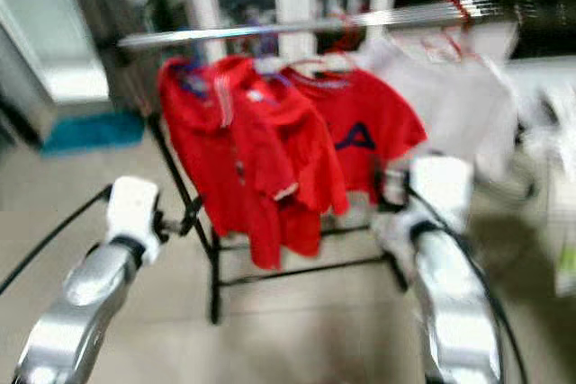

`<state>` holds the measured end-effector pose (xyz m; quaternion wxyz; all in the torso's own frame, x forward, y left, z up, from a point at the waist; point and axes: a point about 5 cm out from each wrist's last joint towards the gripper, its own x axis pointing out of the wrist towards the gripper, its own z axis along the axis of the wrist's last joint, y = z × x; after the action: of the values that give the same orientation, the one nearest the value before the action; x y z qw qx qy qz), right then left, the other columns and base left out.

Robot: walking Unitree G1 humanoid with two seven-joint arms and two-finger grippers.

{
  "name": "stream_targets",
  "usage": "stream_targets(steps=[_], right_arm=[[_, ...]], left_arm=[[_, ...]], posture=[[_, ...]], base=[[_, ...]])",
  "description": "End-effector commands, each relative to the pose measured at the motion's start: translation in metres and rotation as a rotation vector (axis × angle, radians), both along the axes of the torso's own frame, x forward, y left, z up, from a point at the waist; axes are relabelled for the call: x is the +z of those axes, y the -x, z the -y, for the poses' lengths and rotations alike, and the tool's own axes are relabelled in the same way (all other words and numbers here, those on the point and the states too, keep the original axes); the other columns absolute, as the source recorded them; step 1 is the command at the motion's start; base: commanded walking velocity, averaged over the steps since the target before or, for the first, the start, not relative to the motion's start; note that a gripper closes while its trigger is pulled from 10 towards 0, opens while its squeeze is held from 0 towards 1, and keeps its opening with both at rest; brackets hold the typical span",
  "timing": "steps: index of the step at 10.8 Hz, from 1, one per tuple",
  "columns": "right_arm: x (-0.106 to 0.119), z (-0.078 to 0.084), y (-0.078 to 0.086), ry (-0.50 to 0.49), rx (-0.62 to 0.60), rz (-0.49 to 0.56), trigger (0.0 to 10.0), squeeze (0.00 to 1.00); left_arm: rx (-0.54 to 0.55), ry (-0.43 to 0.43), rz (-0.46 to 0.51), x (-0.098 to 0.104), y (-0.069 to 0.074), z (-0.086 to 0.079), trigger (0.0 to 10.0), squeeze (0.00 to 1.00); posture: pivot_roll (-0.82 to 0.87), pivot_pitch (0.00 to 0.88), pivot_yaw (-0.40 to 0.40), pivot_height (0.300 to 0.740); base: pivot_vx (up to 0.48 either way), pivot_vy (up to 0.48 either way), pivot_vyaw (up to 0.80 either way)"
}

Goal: Hang hanger

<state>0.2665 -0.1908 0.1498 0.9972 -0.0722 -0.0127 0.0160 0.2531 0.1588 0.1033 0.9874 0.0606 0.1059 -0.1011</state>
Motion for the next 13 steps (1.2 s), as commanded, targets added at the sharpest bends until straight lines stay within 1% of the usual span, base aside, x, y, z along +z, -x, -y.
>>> stream_targets(steps=[1,2,3,4,5,6,7,8,9,10,11,12,13], right_arm=[[-0.004,-0.006,-0.006,0.004,0.046,-0.011,10.0,1.0],[-0.003,-0.011,-0.014,-0.003,0.082,-0.017,10.0,1.0],[0.0,-0.016,-0.015,-0.011,0.117,-0.014,10.0,1.0],[0.005,-0.021,-0.014,-0.009,0.138,-0.008,10.0,1.0],[0.01,-0.02,-0.01,-0.023,0.124,-0.008,10.0,1.0],[0.006,-0.017,-0.008,-0.047,0.108,-0.009,10.0,1.0],[-0.011,-0.011,-0.007,-0.035,0.065,-0.054,10.0,1.0],[-0.02,-0.007,-0.004,-0.029,0.043,-0.078,10.0,1.0],[-0.011,-0.002,-0.002,-0.052,0.043,-0.047,10.0,1.0],[-0.008,0.0,0.0,-0.058,0.066,-0.04,10.0,1.0],[-0.013,-0.004,-0.003,-0.049,0.121,-0.052,10.0,1.0],[-0.017,-0.009,-0.006,-0.081,0.145,-0.058,10.0,1.0],[-0.012,-0.014,-0.011,-0.129,0.127,-0.041,10.0,1.0]], left_arm=[[0.014,0.002,-0.008,0.0,0.005,-0.001,10.0,1.0],[0.018,0.015,-0.017,-0.003,0.013,0.001,10.0,1.0],[0.035,0.008,0.01,-0.002,0.017,0.001,10.0,1.0],[0.061,-0.015,0.055,0.004,0.022,0.0,10.0,1.0],[0.09,-0.009,0.1,0.012,0.024,-0.001,10.0,1.0],[0.107,-0.011,0.082,0.011,0.024,-0.001,10.0,1.0],[0.079,0.086,0.034,0.006,0.022,0.005,10.0,0.36],[0.023,0.099,0.071,0.005,0.019,0.011,10.0,0.38],[0.04,0.118,0.096,0.01,0.012,0.006,10.0,1.0],[0.048,0.0,0.135,0.019,0.002,-0.007,10.0,1.0],[0.063,-0.053,0.15,0.024,-0.002,-0.017,10.0,1.0],[0.089,0.012,0.161,0.023,0.0,-0.017,10.0,1.0],[0.104,0.09,0.179,0.021,-0.002,-0.012,10.0,1.0]], posture=[[-0.05,0.0,-0.07,0.74],[-0.04,0.0,-0.081,0.74],[-0.03,0.0,-0.109,0.74],[-0.02,0.0,-0.138,0.74],[-0.01,0.0,-0.15,0.74],[-0.01,0.0,-0.138,0.74],[-0.04,0.0,-0.086,0.74],[-0.08,0.0,-0.044,0.74],[-0.09,0.0,-0.014,0.74],[-0.05,0.0,-0.04,0.74],[-0.04,0.0,-0.044,0.74],[-0.04,0.0,-0.04,0.74],[-0.03,0.0,-0.045,0.74]], base=[[0.0,0.0,0.0],[0.0,0.0,0.0],[0.0,0.0,0.0],[0.0,0.0,0.0],[0.0,0.0,0.0],[0.0,0.0,0.0],[0.0,0.0,0.0],[0.0,0.0,0.0],[0.0,0.0,0.0],[0.0,0.0,0.0],[0.0,0.0,0.0],[0.0,0.0,0.0],[0.0,0.0,0.0]])
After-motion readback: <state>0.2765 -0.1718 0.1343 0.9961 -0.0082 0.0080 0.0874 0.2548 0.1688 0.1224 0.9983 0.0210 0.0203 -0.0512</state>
